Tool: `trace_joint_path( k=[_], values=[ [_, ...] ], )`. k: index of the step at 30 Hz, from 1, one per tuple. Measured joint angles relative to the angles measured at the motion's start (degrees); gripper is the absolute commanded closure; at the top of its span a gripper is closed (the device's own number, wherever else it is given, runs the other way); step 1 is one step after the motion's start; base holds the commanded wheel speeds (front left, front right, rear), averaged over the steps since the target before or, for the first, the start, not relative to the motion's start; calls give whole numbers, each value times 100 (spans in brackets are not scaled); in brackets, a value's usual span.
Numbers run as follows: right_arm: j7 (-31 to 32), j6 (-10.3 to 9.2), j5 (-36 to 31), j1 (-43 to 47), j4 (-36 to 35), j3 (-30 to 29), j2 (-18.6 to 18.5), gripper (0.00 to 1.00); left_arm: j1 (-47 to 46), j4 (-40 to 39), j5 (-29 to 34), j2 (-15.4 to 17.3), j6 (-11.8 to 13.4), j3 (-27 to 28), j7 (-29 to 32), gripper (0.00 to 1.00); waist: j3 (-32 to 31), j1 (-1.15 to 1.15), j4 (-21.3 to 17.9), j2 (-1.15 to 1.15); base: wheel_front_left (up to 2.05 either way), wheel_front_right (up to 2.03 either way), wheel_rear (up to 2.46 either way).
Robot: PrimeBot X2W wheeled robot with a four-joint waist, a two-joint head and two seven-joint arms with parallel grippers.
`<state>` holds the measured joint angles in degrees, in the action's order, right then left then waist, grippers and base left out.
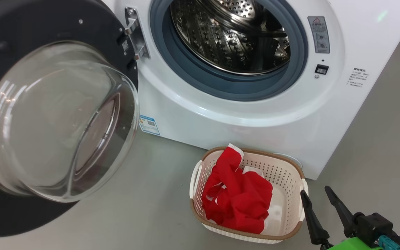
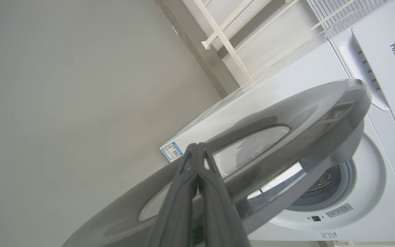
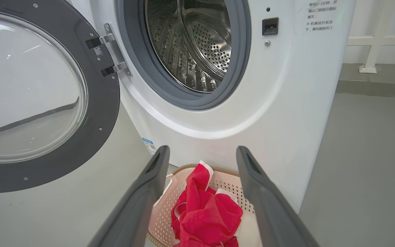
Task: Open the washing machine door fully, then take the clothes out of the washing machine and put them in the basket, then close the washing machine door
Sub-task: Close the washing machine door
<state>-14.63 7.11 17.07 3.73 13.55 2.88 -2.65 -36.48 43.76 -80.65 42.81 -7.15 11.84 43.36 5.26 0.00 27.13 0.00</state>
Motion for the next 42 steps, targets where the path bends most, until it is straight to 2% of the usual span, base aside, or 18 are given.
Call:
trace_joint_path(
  k=[14, 24, 37, 42],
  values=[
    [1, 0, -22, 367, -63, -26, 21, 0, 647, -1141, -381, 1, 0, -272, 757, 100, -412, 0, -63, 0, 0, 0, 0],
    [0, 0, -112, 560, -165, -73, 41, 0, 1072, -2011, -666, -29, 0, -354, 1009, 100, -567, 0, -231, 0, 0, 0, 0],
    [1, 0, -118, 555, -187, -116, 46, 0, 1222, -2965, -767, -307, 4, -670, 1160, 100, -478, 0, -490, 0, 0, 0, 0],
    [1, 0, -118, 548, -193, -138, 47, 0, 1224, -3342, -776, -523, 7, -756, 1123, 100, -431, 0, -629, 0, 0, 0, 0]
  ],
)
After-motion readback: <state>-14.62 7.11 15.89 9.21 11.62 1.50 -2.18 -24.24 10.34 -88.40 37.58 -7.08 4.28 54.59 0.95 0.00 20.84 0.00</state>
